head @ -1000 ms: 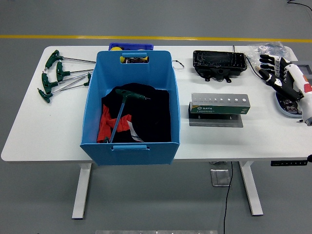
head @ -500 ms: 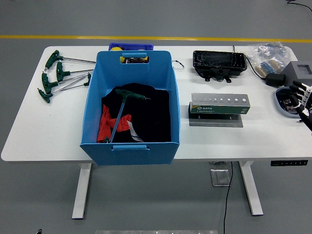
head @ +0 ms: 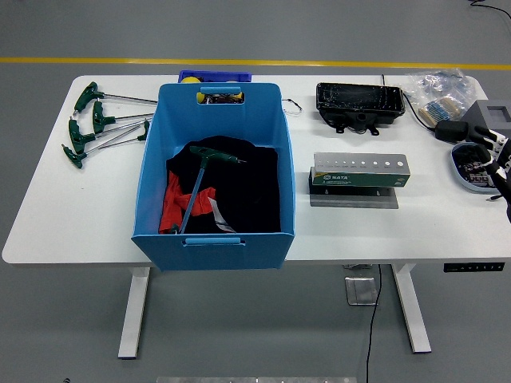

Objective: Lift tool from toolbox,place it in box,lift tool from toolbox,place it in box

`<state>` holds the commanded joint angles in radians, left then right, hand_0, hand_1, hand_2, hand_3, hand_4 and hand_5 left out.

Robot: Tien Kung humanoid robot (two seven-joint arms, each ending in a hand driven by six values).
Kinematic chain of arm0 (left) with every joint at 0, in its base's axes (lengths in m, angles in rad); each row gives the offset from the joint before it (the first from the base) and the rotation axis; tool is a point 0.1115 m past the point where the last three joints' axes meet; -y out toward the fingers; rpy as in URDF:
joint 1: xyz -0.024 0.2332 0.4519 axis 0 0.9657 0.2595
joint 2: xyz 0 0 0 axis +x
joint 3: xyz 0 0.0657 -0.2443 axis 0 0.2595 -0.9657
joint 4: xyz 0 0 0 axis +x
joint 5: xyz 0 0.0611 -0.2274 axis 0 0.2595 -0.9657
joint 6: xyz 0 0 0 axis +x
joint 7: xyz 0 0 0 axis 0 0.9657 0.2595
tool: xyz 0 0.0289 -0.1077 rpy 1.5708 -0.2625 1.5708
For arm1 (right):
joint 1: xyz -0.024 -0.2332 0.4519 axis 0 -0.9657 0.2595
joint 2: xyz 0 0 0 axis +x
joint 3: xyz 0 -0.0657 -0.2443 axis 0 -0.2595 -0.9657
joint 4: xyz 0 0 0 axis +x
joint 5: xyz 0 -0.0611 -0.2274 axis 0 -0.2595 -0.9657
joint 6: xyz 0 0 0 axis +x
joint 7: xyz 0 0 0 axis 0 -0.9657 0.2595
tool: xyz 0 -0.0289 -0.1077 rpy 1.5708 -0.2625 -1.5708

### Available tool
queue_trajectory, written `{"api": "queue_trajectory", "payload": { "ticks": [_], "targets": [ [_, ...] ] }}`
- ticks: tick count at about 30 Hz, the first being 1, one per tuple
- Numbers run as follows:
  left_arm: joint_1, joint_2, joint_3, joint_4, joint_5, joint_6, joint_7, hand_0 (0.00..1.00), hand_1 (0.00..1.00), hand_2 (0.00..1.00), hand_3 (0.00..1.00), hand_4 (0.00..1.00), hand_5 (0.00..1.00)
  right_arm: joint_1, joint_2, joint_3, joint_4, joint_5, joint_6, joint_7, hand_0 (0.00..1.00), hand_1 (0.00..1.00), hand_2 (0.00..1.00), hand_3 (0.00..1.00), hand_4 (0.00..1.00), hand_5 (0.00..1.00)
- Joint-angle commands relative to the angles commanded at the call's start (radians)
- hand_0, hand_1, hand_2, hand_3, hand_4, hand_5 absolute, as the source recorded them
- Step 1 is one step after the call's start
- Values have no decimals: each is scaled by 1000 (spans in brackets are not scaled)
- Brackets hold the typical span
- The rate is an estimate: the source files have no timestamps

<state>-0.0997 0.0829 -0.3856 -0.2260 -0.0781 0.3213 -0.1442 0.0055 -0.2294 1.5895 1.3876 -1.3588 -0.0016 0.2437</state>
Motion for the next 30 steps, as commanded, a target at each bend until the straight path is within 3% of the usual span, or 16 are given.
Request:
{"api": "queue_trajectory", "payload": {
  "ticks": [8, 15, 30],
  "targets": [
    [-10, -6, 20, 1, -33, -7, -12, 699, 726, 769, 705, 723, 638, 18, 5, 6, -5, -9, -12, -4, 818, 784, 836, 858, 998, 876],
    [-11, -12, 40, 1, -70, -11, -24, 699, 726, 770, 704, 722, 637, 43, 17, -2, -19, -8, -65, -33, 815, 774, 830, 848, 998, 927],
    [-16, -11, 36, -4, -46, -12, -11, 699, 728, 772, 711, 732, 643, 58, 34, -2, -32, -9, -92, -35, 803, 757, 813, 831, 998, 950]
  ]
}}
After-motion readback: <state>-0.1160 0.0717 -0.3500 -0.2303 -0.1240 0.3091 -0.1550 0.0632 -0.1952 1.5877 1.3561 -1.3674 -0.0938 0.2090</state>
